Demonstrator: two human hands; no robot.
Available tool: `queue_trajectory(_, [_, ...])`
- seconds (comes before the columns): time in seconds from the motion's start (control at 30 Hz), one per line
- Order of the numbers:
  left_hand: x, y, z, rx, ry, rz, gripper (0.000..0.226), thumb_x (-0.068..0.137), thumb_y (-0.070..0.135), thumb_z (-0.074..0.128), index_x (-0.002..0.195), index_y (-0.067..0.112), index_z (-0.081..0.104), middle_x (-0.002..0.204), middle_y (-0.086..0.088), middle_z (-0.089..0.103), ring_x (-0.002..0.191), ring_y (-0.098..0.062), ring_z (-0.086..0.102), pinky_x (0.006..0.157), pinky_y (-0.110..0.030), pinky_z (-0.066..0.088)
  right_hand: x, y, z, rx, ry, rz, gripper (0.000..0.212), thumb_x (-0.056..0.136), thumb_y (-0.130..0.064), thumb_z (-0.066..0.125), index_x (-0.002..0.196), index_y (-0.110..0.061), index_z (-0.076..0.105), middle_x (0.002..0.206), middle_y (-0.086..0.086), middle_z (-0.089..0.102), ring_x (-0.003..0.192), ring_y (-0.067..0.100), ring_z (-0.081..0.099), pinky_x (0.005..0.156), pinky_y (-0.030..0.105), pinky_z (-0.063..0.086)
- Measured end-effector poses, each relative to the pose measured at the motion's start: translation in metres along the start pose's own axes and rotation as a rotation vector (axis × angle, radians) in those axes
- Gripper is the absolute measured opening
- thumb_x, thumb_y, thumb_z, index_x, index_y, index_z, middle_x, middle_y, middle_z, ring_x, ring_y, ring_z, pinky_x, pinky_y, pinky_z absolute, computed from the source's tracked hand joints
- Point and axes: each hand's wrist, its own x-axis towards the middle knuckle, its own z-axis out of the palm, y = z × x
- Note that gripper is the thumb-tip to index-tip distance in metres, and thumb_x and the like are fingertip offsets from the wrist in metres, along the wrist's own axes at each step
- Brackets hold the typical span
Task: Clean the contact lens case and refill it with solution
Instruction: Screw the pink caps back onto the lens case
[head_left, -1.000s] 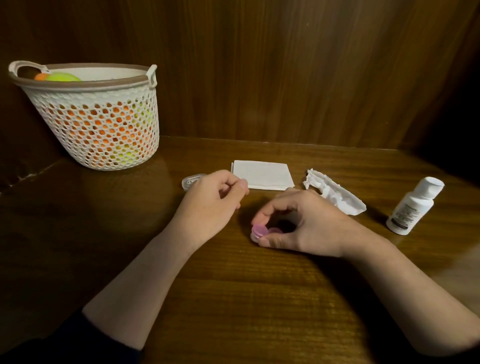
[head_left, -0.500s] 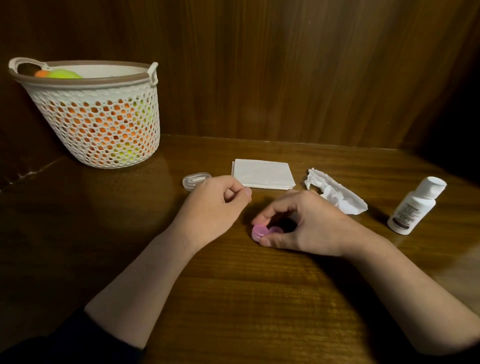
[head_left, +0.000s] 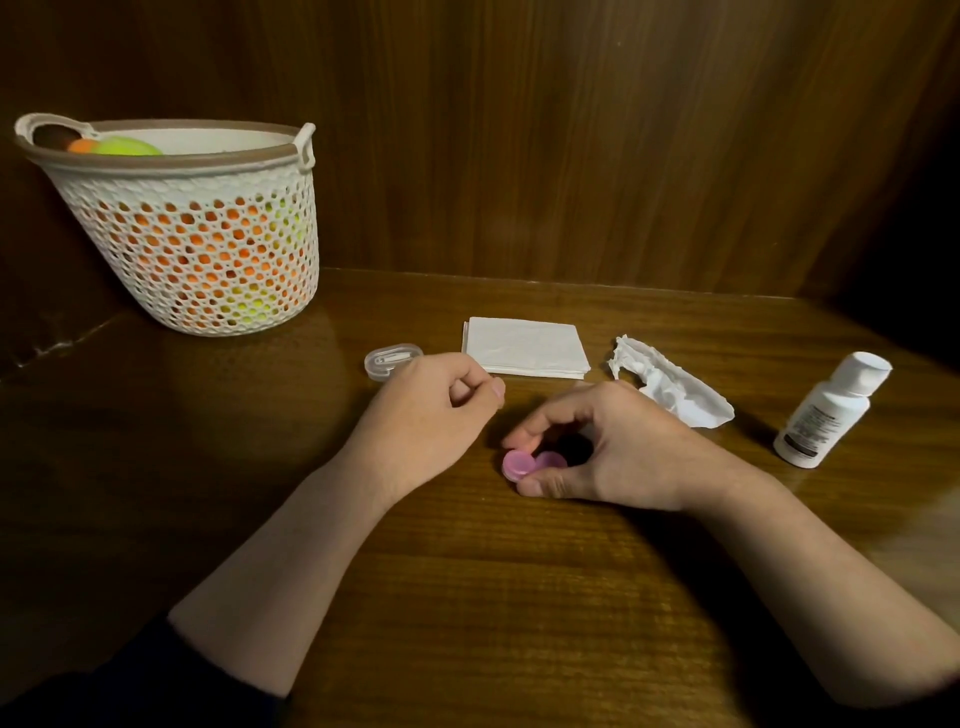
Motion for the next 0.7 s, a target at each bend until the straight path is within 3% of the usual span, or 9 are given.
queue_trajectory(0.17, [-0.002,0.001,-0.005,0.021,-0.050,0.036,0.009,0.101,0.035,0.069,0.094,0.037,0.074,0.082,0.021,0.071,0.074,0.004,0.066,0.056,-0.012,0.045,-0.004,0.000,-0.006,-0.010,-0.026,0.069,0.048,0.077,-0.047,0.094,0.121,-0.047,0.075,0.113,-0.037,0.071,0.112,-0.016,0.062,0.097,0.018,0.047])
queue_trajectory(0.27, [-0.005,0.003,-0.008,0.076,-0.122,0.106,0.007,0.092,0.037,0.078,0.094,0.042,0.074,0.087,0.026,0.069,0.070,0.008,0.062,0.058,-0.016,0.046,-0.010,0.003,-0.013,0.013,-0.071,0.122,0.053,0.076,-0.047,0.095,0.122,-0.051,0.070,0.113,-0.035,0.069,0.109,-0.014,0.062,0.096,0.024,0.051])
queue_trajectory(0.37, [-0.009,0.006,-0.010,0.189,-0.177,0.162,0.020,0.084,0.050,0.083,0.102,0.046,0.075,0.094,0.026,0.070,0.082,0.009,0.062,0.063,-0.017,0.045,-0.012,0.005,-0.016,0.029,-0.070,0.130,0.047,0.078,-0.046,0.094,0.119,-0.049,0.072,0.111,-0.029,0.073,0.108,-0.007,0.066,0.102,0.032,0.054])
queue_trajectory(0.43, [-0.011,0.008,-0.011,0.225,-0.210,0.189,0.027,0.081,0.058,0.082,0.104,0.046,0.077,0.095,0.027,0.072,0.090,0.012,0.063,0.062,-0.009,0.042,-0.011,0.005,-0.017,0.037,-0.060,0.123,0.041,0.078,-0.047,0.093,0.115,-0.047,0.074,0.110,-0.029,0.075,0.108,-0.007,0.066,0.103,0.033,0.053])
queue_trajectory(0.5, [-0.011,0.009,-0.012,0.243,-0.207,0.207,0.030,0.079,0.062,0.082,0.104,0.045,0.078,0.092,0.027,0.073,0.090,0.019,0.060,0.059,-0.003,0.041,-0.011,0.006,-0.016,0.041,-0.057,0.117,0.034,0.079,-0.048,0.092,0.109,-0.048,0.076,0.107,-0.030,0.076,0.106,-0.009,0.066,0.099,0.032,0.052])
queue_trajectory(0.57, [-0.011,0.009,-0.012,0.284,-0.199,0.208,0.032,0.078,0.066,0.081,0.103,0.045,0.078,0.090,0.028,0.073,0.088,0.022,0.057,0.053,-0.006,0.039,-0.010,0.007,-0.016,0.044,-0.058,0.110,0.029,0.080,-0.046,0.092,0.105,-0.047,0.077,0.104,-0.029,0.077,0.104,-0.009,0.066,0.094,0.030,0.050])
queue_trajectory(0.7, [-0.011,0.009,-0.010,0.313,-0.206,0.194,0.029,0.077,0.068,0.080,0.096,0.046,0.078,0.086,0.028,0.073,0.084,0.023,0.056,0.057,-0.010,0.032,-0.009,0.008,-0.016,0.047,-0.067,0.108,0.024,0.082,-0.044,0.091,0.102,-0.046,0.078,0.103,-0.028,0.078,0.103,-0.009,0.068,0.089,0.024,0.046])
